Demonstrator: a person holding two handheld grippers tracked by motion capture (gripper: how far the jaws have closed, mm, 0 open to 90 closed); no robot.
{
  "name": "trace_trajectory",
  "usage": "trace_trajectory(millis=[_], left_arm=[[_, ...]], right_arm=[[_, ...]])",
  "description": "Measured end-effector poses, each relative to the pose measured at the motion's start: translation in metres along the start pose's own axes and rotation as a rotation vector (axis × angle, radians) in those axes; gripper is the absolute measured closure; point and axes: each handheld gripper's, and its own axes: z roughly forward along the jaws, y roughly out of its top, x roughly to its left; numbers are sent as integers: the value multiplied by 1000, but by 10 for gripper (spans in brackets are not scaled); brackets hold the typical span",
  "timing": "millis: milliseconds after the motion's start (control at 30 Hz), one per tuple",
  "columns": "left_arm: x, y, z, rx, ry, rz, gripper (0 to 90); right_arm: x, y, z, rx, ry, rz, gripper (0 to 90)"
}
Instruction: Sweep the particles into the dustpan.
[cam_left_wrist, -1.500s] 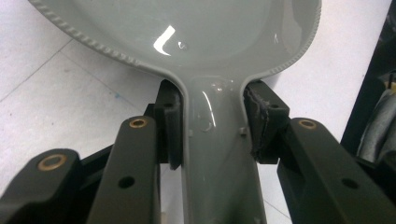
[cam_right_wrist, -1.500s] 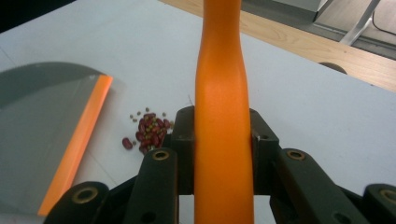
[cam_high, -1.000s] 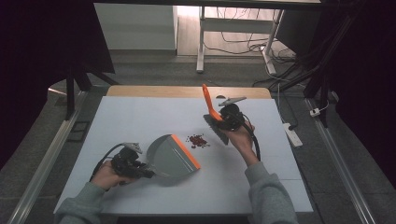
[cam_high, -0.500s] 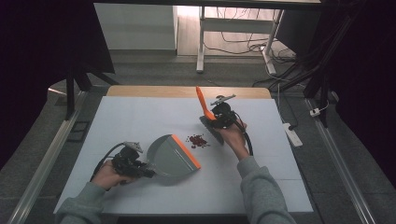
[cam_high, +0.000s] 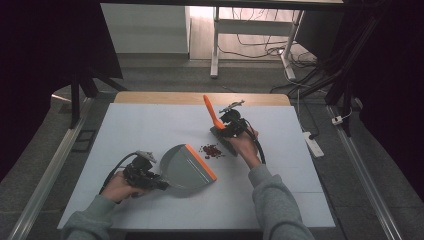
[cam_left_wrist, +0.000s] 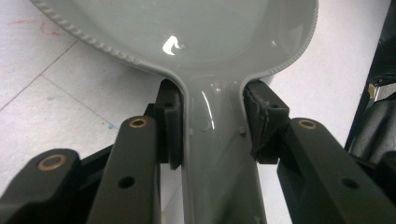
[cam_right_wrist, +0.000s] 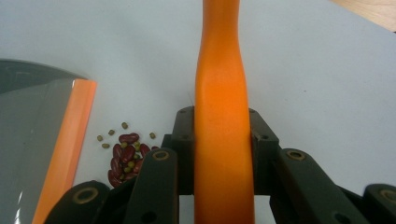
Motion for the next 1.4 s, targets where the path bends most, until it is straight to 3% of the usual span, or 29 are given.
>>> trace_trajectory(millis=[567, 1000, 1100, 1400], left_arm=[[-1, 2, 2, 4, -3, -10, 615], [0, 3, 2, 3, -4, -9, 615], [-1, 3, 2, 3, -3, -9, 616], [-1, 3, 3, 2, 0, -10, 616]], right_arm=[[20, 7, 11, 35, 22, -54, 704], [43, 9, 14, 58, 17, -136, 703], [47, 8, 14, 53, 44, -132, 703], [57, 5, 13, 43, 52, -155, 703]])
